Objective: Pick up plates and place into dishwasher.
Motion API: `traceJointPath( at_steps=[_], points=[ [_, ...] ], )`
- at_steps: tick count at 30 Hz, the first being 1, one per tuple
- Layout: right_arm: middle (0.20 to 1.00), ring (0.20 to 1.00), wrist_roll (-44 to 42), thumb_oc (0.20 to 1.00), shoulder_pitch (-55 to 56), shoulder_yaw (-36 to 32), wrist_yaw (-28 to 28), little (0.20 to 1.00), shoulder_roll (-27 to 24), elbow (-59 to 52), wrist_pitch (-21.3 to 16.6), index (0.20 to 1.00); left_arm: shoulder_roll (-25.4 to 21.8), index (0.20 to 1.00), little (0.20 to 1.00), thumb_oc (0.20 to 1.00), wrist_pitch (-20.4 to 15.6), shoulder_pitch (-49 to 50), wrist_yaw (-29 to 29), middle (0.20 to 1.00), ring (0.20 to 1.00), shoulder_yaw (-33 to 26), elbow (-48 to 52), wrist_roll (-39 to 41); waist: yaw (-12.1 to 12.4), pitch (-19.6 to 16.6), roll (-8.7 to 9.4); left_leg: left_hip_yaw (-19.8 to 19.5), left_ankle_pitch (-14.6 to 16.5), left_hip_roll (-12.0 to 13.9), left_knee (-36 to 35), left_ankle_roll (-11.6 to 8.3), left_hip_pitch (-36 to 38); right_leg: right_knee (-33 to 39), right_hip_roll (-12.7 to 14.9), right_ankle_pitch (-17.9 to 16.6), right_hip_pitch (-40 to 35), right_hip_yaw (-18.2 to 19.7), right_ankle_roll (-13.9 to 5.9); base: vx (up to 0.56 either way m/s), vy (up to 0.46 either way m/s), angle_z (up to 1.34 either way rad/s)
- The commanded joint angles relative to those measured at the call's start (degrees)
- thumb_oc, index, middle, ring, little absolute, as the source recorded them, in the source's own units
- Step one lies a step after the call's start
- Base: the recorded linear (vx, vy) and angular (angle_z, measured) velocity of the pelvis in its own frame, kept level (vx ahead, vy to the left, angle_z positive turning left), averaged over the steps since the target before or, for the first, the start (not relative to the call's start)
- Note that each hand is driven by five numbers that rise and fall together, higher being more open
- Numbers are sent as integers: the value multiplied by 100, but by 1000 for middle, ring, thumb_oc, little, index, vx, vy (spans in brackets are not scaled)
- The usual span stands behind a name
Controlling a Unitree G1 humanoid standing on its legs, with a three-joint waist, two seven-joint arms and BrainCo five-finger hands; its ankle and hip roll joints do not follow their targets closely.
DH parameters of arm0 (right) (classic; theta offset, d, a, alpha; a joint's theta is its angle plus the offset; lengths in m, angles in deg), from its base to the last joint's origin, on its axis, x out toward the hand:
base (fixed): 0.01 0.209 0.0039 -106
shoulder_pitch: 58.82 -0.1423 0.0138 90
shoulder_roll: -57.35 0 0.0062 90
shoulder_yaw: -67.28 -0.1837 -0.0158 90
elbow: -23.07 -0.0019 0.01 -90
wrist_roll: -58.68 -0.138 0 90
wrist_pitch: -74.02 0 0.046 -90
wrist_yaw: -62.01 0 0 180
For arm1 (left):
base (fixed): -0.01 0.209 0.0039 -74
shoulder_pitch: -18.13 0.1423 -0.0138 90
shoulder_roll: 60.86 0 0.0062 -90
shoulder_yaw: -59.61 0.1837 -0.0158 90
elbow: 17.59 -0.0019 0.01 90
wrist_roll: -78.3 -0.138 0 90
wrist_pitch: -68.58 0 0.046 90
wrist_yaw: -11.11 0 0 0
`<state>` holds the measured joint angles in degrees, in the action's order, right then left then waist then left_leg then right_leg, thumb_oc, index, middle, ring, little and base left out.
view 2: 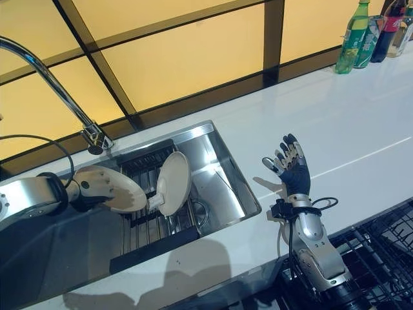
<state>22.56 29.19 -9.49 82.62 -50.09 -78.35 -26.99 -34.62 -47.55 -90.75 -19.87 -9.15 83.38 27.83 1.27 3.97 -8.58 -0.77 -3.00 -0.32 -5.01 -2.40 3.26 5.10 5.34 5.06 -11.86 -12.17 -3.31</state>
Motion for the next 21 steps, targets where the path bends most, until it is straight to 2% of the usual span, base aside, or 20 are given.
traceJointPath(
  at_steps=[1, 6, 9, 14, 15, 17, 21],
  points=[
    [1000, 1000, 83, 1000, -167, 140, 66, 1000, -103, -323, -276, 1000, -530, 200, 200, 200, 291, -542, 441, 200, 200, -380, 41, -59, 395, -230, 80, 10, 613, 82, 214, -157, 5, -183, 532, -421, 754, -198, -556, 0, 0, 0],
    [1000, 1000, 47, 1000, -210, 130, 95, 1000, -129, -243, -375, 1000, -574, 200, 200, 200, 454, -498, 1157, 200, 200, -570, 151, 46, 446, -263, 106, -7, 610, 85, 232, -161, -16, -195, 502, -400, 764, -216, -529, 0, 0, 0],
    [1000, 1000, 98, 1000, -181, 102, 102, 1000, -96, -285, -390, 1000, -669, 200, 200, 200, 456, -538, 1749, 200, 200, -702, 300, 399, 490, -310, 130, -18, 606, 103, 208, -172, -8, -193, 469, -374, 745, -256, -518, 0, 0, 0],
    [1000, 1000, 128, 1000, -179, 100, 93, 1000, -103, -256, -464, 1000, -565, 200, 200, 200, 730, -415, 2813, 200, 200, -974, 409, 1098, 531, -370, 203, -66, 610, 125, 186, -179, 4, -186, 425, -332, 725, -258, -493, 0, 0, 0],
    [1000, 1000, 133, 1000, -115, -18, 17, 1000, -99, -296, -502, 1000, -456, 200, 200, 200, 750, -228, 3268, 200, 200, -1174, 408, 1458, 573, -385, 251, -82, 609, 134, 170, -178, 4, -174, 403, -319, 723, -260, -481, 0, 0, 0],
    [1000, 1000, 141, 1000, -61, -164, -83, 1000, -101, -315, -568, 1000, -230, 200, 200, 200, 636, 336, 3828, 200, 200, -1748, 481, 1557, 626, -409, 300, -115, 600, 141, 136, -174, 4, -150, 373, -309, 718, -261, -466, 0, -1, 2],
    [1000, 1000, 285, 1000, -55, -331, -246, 1000, 18, -368, -593, 1000, 320, 200, 200, 200, 136, 1247, 4745, 200, 200, -2751, 510, 1583, 682, -464, 394, -193, 601, 148, 87, -163, 6, -119, 334, -290, 703, -268, -440, 2, 5, 5]
  ],
)
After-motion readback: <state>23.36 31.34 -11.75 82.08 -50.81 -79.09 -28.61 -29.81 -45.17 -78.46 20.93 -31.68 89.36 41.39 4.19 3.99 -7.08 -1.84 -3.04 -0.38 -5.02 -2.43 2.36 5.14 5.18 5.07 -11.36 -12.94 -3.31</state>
